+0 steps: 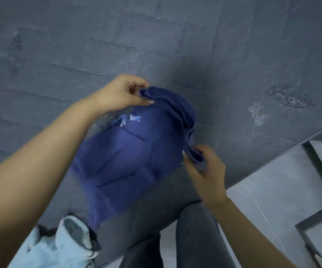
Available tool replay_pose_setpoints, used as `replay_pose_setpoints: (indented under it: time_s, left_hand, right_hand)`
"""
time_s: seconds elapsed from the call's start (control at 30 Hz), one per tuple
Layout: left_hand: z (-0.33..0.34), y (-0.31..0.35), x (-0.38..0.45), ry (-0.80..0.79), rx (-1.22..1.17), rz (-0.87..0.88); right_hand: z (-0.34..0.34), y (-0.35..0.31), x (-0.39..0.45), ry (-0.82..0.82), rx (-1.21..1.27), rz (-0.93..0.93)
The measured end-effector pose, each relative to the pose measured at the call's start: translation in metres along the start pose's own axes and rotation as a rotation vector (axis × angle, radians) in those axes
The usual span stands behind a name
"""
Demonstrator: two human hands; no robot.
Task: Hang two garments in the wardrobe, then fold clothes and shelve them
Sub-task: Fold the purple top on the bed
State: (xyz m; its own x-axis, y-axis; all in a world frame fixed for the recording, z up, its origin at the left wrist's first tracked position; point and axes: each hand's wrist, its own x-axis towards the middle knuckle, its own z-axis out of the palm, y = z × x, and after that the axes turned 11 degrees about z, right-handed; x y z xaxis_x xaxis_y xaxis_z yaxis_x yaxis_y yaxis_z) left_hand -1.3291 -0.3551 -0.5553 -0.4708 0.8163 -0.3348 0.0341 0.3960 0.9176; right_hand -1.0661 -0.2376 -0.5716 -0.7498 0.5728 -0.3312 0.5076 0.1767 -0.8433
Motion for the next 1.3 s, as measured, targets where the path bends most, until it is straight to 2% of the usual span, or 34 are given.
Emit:
replay_pose_setpoints:
  time_s: [0.13,0.23,0.4,0.6,0.73,0.83,1.0,1.07,1.13,1.3]
  left_hand:
    - [-0.043,-0.043,-0.100,0.036,0.151,-0.021]
    - [-0.058,-0.097,-0.159,0.018,0.374,0.017]
    - [-0.053,-0.182,-0.221,0.123,0.613,-0.132]
    - [-0.044,-0.215,-0.241,0.231,0.693,-0.076]
    - [-0.042,-0.220,-0.236,0.360,0.453,-0.148]
    - [-0.040,-0.220,-0.228,0.427,0.261,-0.236]
    - [-0.039,-0.225,-0.222,0.366,0.243,-0.349]
    - [-0.040,-0.219,-0.228,0.370,0.116,-0.399]
    - [-0.039,-0.204,-0.242,0.396,-0.009,-0.379]
    - [-0.019,-0.137,-0.288,0.322,-0.068,-0.298]
  right_hand:
    - [0.082,0.002,-0.064,-0.185,-0.124,-0.079]
    - [0.145,0.014,-0.100,-0.327,-0.286,-0.133]
    - [0.210,0.050,-0.136,-0.528,-0.534,-0.168]
    - [0.225,0.073,-0.153,-0.552,-0.778,-0.332]
    - [0.230,0.079,-0.161,-0.539,-0.877,-0.356]
    - [0.238,0.075,-0.157,-0.435,-0.805,-0.350]
    - [0.244,0.060,-0.144,-0.357,-0.493,-0.258]
    - [0.235,0.052,-0.141,-0.346,-0.354,-0.100]
    - [0.214,0.041,-0.141,-0.326,-0.263,0.100]
    - [0.139,-0.004,-0.154,-0.304,0.101,0.402]
